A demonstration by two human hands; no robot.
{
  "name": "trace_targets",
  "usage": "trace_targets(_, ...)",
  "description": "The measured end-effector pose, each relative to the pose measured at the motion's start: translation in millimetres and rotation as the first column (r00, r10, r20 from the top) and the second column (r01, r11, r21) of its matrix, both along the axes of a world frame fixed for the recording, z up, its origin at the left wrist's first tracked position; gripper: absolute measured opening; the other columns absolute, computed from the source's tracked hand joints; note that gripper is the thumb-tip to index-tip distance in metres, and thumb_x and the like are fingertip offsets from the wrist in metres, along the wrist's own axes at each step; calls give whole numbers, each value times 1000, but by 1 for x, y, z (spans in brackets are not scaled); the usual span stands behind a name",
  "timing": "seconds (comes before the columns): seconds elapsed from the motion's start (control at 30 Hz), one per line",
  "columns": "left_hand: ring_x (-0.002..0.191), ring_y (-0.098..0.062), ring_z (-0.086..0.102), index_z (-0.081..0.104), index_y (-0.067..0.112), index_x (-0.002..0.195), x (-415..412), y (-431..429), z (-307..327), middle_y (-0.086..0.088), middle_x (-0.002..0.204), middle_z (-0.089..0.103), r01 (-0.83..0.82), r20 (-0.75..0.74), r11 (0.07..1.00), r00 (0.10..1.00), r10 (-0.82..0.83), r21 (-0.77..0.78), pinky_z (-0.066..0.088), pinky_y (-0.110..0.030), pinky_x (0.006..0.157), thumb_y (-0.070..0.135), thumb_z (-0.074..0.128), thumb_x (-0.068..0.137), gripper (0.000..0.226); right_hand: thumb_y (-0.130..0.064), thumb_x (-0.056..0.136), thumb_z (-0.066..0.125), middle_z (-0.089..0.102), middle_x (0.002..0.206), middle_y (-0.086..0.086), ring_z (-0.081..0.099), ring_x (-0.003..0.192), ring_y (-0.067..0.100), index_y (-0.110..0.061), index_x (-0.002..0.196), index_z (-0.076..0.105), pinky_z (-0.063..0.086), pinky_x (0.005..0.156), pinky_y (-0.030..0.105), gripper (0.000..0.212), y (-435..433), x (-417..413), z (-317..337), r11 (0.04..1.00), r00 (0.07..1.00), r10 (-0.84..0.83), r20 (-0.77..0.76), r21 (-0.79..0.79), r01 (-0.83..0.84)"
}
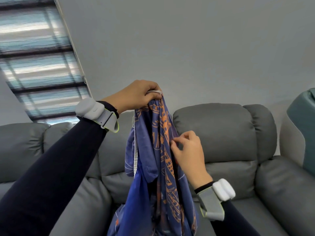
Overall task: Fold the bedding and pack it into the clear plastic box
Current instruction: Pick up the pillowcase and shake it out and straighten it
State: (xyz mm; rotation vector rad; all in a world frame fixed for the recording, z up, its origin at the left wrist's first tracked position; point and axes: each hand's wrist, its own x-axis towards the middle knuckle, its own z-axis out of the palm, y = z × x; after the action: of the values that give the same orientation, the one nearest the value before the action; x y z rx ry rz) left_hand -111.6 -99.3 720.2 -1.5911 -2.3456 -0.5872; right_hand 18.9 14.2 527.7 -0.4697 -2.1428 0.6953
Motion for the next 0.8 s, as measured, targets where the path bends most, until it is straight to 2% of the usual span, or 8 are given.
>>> trace_targets(0.07,93,-6,57,68,10,103,0,0,1,-1,106,71,-4,-9,1000,1000,4,3,33,3,70,18,59,92,17,-18,85,62,51,82,6,53,76,30,-14,98,70,45,68,37,16,1,4,-20,991,997,-57,51,-120,63)
trace_targets(0.17,94,-9,59,68,11,102,-1,-2,1,-1,105,71,-7,-7,1000,1000,7,6,34,2,71,18,59,92,16,-12,89,52,56,70,6,52,68,26,-11,96,61,40,65,32,11,8,9,-47,944,996,-9,92,-328,39)
trace_targets(0.27,96,-10,61,69,12,102,0,-1,0,-1,104,71,-8,-11,1000,1000,8,9,35,1,72,19,59,92,15,-5,91,51,67,103,6,62,97,20,-10,118,62,45,87,27,30,4,7,-54,892,998,63,18,-449,-48)
trace_targets(0.33,97,-11,61,69,12,102,1,-1,1,0,105,71,-7,-12,1000,1000,7,8,37,-3,72,19,59,92,16,-5,91,51,70,98,-5,65,93,13,-27,106,65,50,88,27,30,-10,3,-50,831,980,195,-42,-524,-188)
trace_targets(0.4,99,-13,62,69,11,102,2,-1,2,-1,105,71,-8,-7,1000,1000,8,11,40,-12,77,19,59,92,16,-6,90,57,69,83,-15,64,81,2,-37,93,60,51,81,20,31,-22,2,-50,787,951,300,-76,-543,-292)
trace_targets(0.5,100,-13,63,69,11,102,1,-2,3,-1,104,71,-15,-1,1000,1000,15,10,40,-14,79,19,59,92,16,-8,86,64,69,80,-23,64,74,-4,-28,94,59,47,71,10,22,-36,12,-60,768,919,383,-93,-521,-373)
trace_targets(0.63,98,-10,62,69,14,102,-2,-6,4,1,104,71,-29,4,999,1000,28,15,36,-2,74,19,59,92,15,-15,86,66,69,78,-16,63,67,-2,-28,86,58,48,64,15,15,-46,29,-94,841,955,298,-2,-472,-263)
trace_targets(0.8,98,-11,61,69,14,103,-1,-7,5,1,105,71,-27,-12,1000,1000,27,10,38,-13,76,19,59,92,16,-14,85,69,68,71,-16,59,62,-3,-31,74,59,47,64,21,23,-44,39,-132,854,976,209,55,-497,-155)
